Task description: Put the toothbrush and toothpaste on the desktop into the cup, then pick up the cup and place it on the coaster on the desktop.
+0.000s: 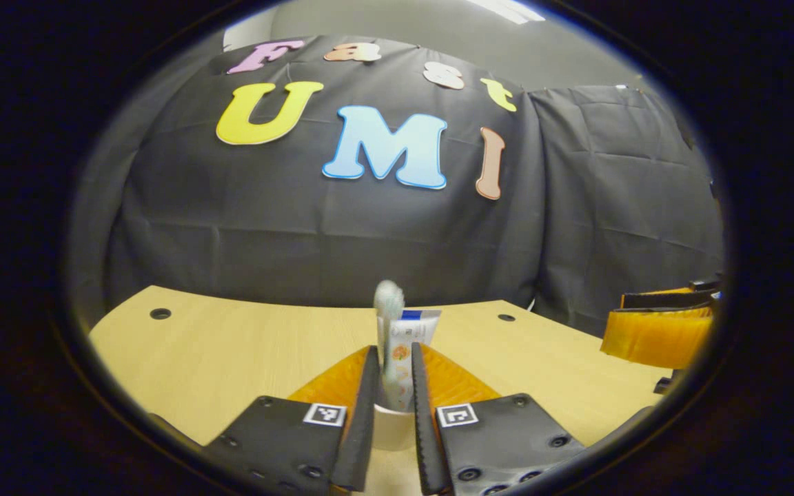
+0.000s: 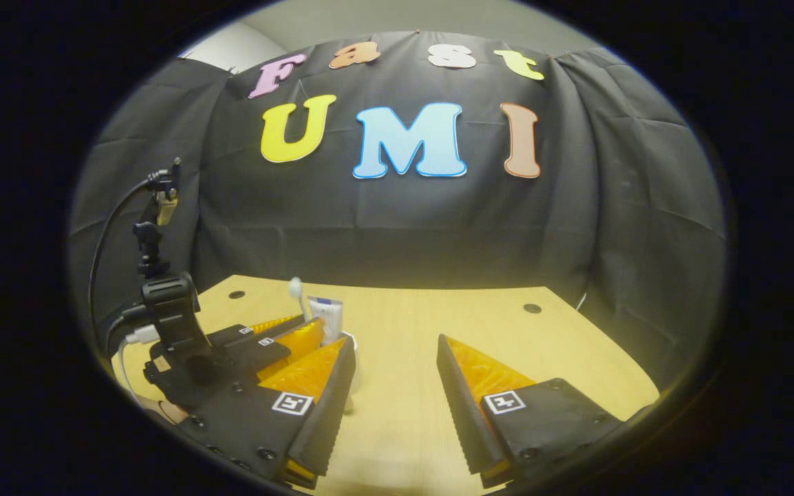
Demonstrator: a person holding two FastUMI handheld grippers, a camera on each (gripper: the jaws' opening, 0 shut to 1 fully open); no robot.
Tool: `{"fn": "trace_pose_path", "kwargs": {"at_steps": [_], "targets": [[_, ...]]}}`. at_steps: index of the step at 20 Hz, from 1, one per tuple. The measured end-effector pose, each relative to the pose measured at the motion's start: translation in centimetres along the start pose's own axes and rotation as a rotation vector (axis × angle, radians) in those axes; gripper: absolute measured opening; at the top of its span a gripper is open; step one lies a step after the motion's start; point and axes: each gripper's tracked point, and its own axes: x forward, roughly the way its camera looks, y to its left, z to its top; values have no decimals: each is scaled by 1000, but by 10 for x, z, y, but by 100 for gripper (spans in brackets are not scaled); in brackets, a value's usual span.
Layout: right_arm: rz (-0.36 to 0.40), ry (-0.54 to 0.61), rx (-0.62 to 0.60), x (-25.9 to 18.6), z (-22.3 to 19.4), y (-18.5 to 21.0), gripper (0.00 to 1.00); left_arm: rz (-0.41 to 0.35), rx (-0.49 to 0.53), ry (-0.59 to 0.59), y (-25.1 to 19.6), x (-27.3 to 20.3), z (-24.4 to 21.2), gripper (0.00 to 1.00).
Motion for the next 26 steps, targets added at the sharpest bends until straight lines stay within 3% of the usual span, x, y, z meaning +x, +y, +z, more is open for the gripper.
{"fn": "trace_pose_path", "kwargs": {"at_steps": [2,3,4,5,6,7,10,14,15,17,21,26], "targets": [[-1,-4,4,-1,3,0,75,2,-4,-2,2,-2,1,52],[-2,-4,6,-1,3,-1,75,2,-5,-7,1,-4,3,60],[-1,-4,7,-1,5,-2,75,3,-6,-10,-1,-6,5,60],[-1,-4,7,-1,5,-2,75,17,-3,-12,1,-8,6,73],[3,-4,8,-1,7,-1,75,26,-3,-15,4,-11,9,77],[4,-4,6,-1,10,-1,76,35,-6,-16,6,-14,10,92],[16,1,-7,-1,19,4,81,65,-16,-17,14,-29,18,80],[45,5,-16,0,30,17,86,124,-10,-53,33,-54,41,94],[54,6,-19,1,33,22,93,137,-6,-53,37,-61,46,95],[70,20,-27,3,34,30,96,169,-1,-54,45,-75,56,94],[103,104,-40,9,27,44,96,232,31,-76,60,-106,83,95],[133,299,-86,19,2,46,96,290,47,-90,70,-136,106,94]]}}
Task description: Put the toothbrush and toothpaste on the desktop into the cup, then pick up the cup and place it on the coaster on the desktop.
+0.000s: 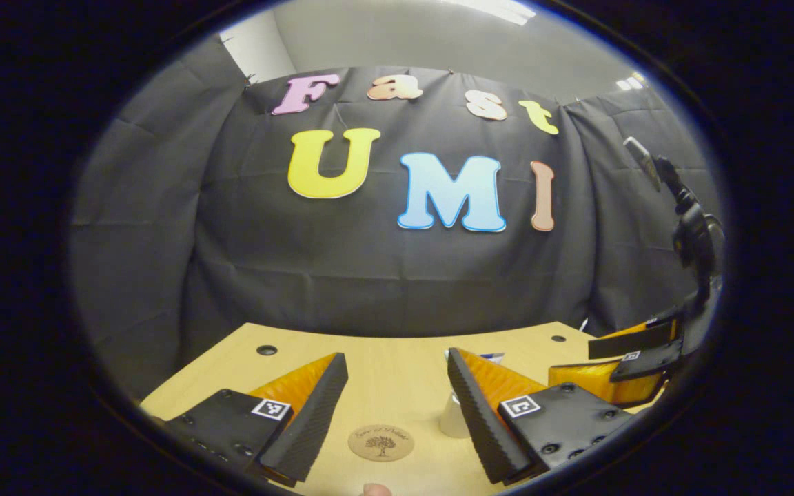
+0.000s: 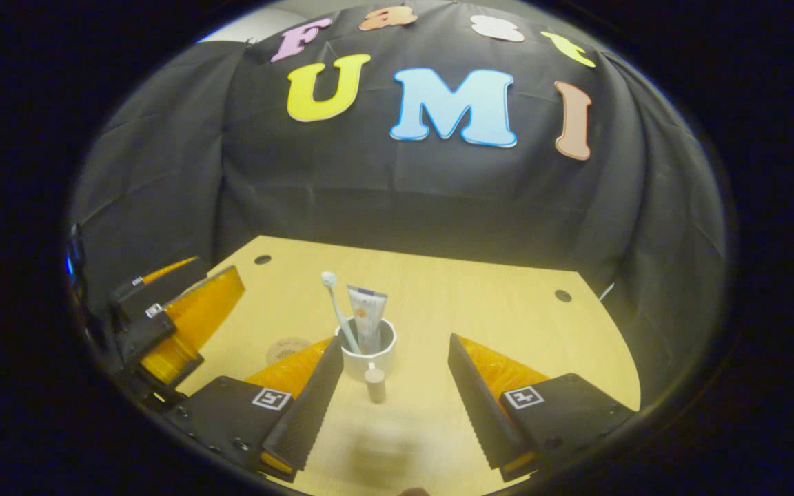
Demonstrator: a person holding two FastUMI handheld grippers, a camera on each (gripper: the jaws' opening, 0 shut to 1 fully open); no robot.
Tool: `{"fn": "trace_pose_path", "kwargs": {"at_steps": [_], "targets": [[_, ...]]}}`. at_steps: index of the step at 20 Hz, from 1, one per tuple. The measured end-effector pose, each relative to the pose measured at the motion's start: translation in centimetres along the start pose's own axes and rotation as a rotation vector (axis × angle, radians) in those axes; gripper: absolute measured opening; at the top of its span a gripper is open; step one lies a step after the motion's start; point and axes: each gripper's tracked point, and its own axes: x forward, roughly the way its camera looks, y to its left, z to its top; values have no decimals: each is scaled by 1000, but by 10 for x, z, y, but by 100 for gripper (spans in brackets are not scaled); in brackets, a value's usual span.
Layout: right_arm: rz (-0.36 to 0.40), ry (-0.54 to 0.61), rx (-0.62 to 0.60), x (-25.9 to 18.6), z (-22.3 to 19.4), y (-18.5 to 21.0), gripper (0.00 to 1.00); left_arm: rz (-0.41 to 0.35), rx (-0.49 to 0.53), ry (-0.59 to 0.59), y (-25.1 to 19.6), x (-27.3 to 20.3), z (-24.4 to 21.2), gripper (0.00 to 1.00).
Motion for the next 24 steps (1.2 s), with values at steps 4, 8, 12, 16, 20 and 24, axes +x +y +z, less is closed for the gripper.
{"fn": "trace_pose_path", "kwargs": {"at_steps": [4,8,12,16,20,24], "targets": [[63,190,-18,15,-23,9,97,29,36,-3,10,-11,11,95],[105,355,-40,31,-38,14,96,22,18,8,13,-14,16,95],[101,444,-105,46,-42,8,97,18,12,2,17,-14,22,95],[121,532,-139,58,-47,9,96,23,-9,10,23,-13,21,95],[118,630,-164,74,-54,9,96,20,-46,25,26,-13,18,94],[131,702,-168,86,-65,11,96,28,-55,25,32,-13,18,96]]}}
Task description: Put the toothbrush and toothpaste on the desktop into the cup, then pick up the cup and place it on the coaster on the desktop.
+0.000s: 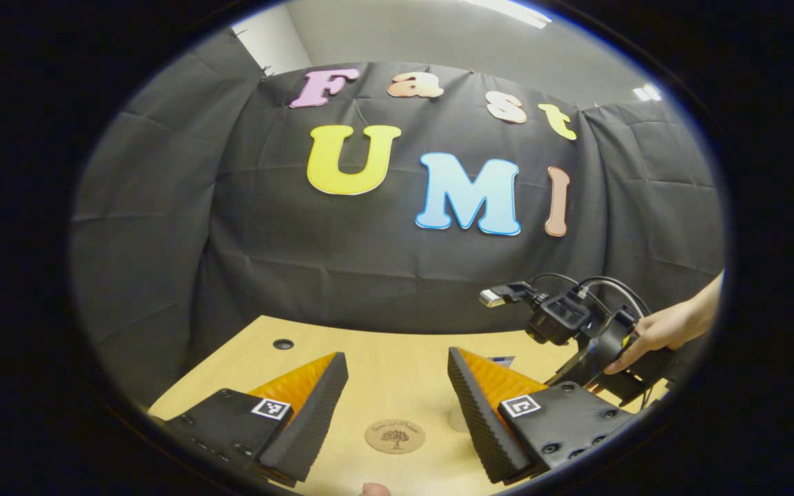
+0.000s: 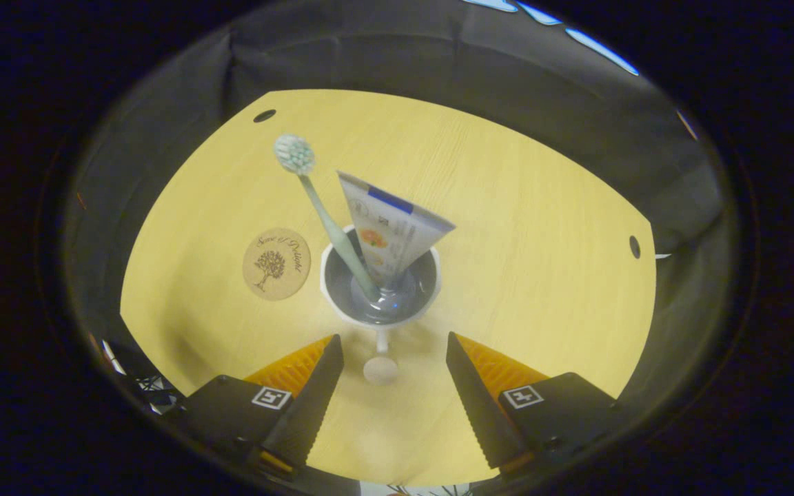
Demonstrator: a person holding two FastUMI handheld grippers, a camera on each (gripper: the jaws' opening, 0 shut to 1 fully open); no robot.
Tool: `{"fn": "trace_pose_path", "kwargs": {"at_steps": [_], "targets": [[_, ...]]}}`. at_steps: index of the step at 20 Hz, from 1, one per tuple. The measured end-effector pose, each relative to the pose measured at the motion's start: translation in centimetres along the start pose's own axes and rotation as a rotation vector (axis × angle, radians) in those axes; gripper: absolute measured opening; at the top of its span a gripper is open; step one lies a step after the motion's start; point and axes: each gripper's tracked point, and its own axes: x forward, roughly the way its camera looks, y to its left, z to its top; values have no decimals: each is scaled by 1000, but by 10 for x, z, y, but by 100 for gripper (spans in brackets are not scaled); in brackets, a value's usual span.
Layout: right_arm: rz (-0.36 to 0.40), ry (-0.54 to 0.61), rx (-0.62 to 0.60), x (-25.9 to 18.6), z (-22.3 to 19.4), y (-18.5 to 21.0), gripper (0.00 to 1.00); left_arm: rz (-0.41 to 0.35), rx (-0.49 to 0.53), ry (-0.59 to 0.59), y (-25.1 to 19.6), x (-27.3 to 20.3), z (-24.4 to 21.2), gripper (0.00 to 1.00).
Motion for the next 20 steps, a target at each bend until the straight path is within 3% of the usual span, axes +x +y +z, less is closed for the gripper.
{"fn": "trace_pose_path", "kwargs": {"at_steps": [8,10,14,17,19,20], "targets": [[21,77,26,27,-1,-3,96,13,0,3,5,3,-1,96],[22,84,27,30,0,-3,89,15,-6,5,5,3,-2,96],[39,97,19,36,-3,1,87,27,-19,15,8,2,-5,95],[45,100,10,35,-1,5,59,37,-26,21,11,1,-8,95],[46,103,26,41,-2,7,50,43,-27,20,12,-1,-8,95],[47,101,30,38,-3,10,30,47,-26,20,13,-2,-8,94]]}}
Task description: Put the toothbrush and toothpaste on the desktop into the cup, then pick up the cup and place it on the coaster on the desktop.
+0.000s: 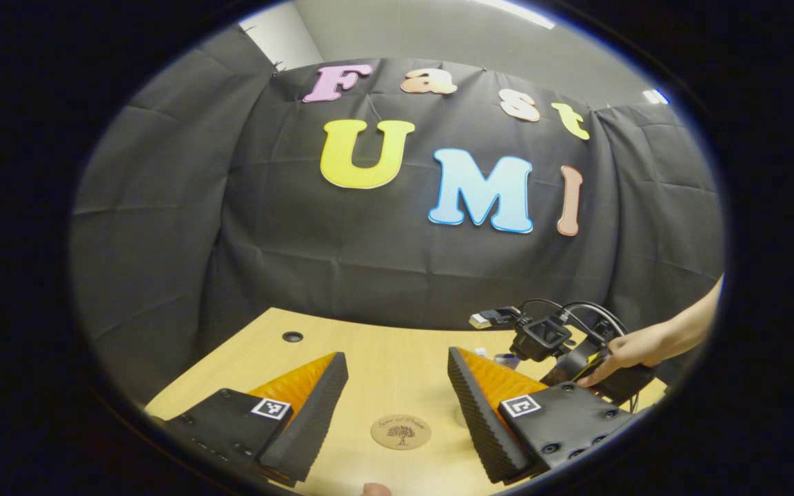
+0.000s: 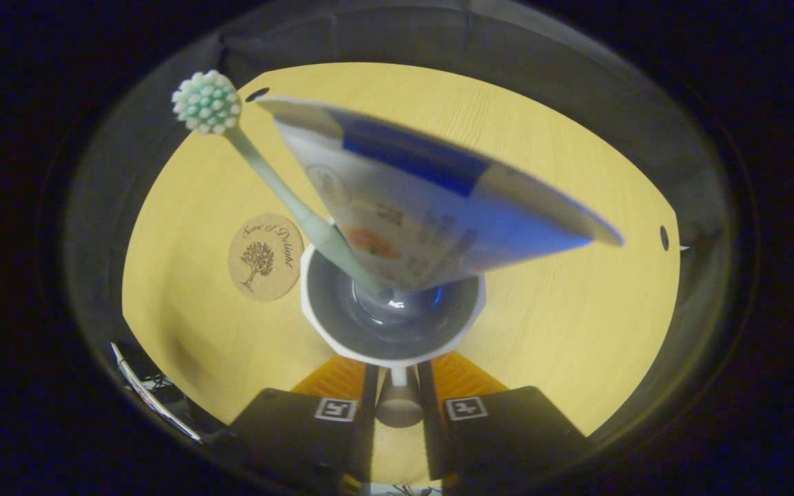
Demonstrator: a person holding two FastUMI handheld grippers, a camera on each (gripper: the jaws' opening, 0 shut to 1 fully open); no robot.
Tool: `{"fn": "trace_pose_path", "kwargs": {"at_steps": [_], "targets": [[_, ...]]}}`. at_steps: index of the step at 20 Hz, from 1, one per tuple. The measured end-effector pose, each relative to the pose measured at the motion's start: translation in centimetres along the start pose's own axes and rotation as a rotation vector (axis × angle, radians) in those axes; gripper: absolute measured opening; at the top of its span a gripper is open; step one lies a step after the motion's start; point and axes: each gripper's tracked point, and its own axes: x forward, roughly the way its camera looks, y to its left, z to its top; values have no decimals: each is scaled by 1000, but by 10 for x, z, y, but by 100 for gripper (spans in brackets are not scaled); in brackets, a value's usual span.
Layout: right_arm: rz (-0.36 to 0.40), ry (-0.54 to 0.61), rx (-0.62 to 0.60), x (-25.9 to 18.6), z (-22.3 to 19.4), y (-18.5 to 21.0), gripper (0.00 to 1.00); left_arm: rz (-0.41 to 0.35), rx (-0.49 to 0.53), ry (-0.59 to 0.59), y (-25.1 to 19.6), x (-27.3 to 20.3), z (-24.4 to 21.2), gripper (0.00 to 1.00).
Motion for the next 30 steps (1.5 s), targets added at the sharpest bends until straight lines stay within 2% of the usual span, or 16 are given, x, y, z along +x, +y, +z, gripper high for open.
{"fn": "trace_pose_path", "kwargs": {"at_steps": [3,8,10,11,17,30], "targets": [[-12,-6,-9,0,2,-3,32,1,0,2,0,-3,-2,94],[-10,-24,-41,-1,2,-2,20,2,1,6,1,-4,-6,95],[-6,-47,-70,0,4,-4,19,2,2,7,1,-5,-5,95],[-2,-53,-82,1,5,-6,16,3,3,7,2,-4,-5,94],[18,-80,-108,-6,5,-2,16,14,9,4,7,-7,-5,94],[106,-101,-236,-35,5,67,16,77,-10,-1,26,-40,-3,95]]}}
